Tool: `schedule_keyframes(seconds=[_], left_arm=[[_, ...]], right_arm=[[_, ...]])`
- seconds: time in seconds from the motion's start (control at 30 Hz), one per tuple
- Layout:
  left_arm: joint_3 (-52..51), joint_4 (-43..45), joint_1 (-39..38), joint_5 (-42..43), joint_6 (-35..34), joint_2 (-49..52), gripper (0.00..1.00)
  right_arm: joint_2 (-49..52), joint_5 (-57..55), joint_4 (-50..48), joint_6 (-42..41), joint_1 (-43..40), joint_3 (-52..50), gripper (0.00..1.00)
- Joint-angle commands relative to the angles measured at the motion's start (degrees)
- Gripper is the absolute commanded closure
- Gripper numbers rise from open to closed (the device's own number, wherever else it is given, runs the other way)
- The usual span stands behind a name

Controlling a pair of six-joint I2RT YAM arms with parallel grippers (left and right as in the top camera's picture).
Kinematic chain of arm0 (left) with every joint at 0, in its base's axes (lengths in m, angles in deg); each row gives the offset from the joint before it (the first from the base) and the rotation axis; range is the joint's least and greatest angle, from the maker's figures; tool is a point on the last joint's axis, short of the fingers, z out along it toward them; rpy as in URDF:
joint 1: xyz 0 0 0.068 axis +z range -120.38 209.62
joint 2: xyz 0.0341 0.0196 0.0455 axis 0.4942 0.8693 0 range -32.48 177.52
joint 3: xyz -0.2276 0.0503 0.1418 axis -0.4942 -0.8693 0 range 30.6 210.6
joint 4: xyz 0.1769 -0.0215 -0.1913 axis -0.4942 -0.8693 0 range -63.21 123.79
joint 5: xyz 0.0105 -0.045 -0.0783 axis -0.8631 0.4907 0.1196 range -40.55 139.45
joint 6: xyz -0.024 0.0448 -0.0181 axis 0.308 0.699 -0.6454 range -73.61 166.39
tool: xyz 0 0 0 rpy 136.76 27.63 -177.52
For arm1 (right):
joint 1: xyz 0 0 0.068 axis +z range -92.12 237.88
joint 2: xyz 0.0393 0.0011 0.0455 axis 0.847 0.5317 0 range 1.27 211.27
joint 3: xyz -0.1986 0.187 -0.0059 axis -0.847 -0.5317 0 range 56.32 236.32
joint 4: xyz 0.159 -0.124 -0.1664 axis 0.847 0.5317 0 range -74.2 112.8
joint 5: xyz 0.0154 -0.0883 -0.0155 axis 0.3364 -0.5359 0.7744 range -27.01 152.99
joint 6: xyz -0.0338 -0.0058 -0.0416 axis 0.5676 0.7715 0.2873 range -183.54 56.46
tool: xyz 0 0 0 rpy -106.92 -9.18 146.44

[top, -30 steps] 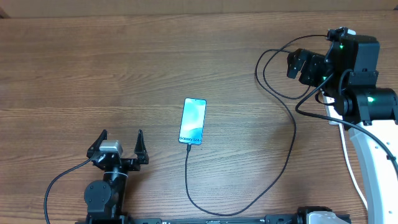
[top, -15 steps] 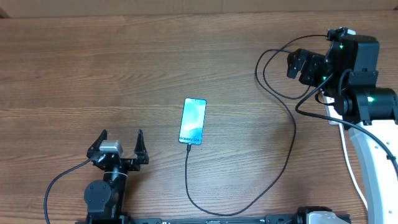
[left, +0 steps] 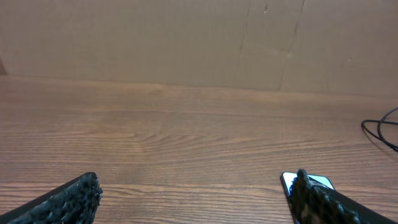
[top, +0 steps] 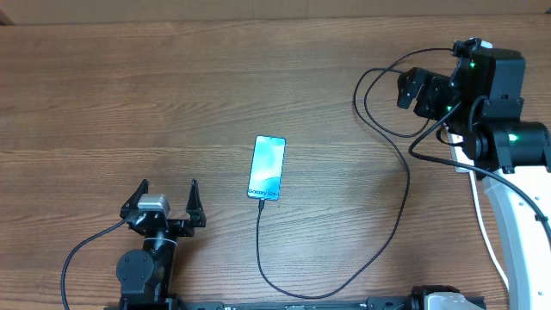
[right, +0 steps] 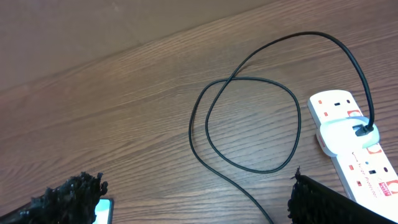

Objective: Plug charger to phone and switch on socket

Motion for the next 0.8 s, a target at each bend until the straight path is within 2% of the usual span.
schedule_keyframes(seconds=[0.0,0.77], left_arm=[[-0.2,-0.2,-0.3,-1.0,1.3,-0.7,0.0],[-0.2,-0.2,-0.3,-1.0,1.3,-0.7,0.0]], right_arm=[[-0.1,0.3,-0.2,0.3,0.2,-2.3,0.0],[0.2,0.3,-0.3,0.3,0.2,-15.0,0.0]])
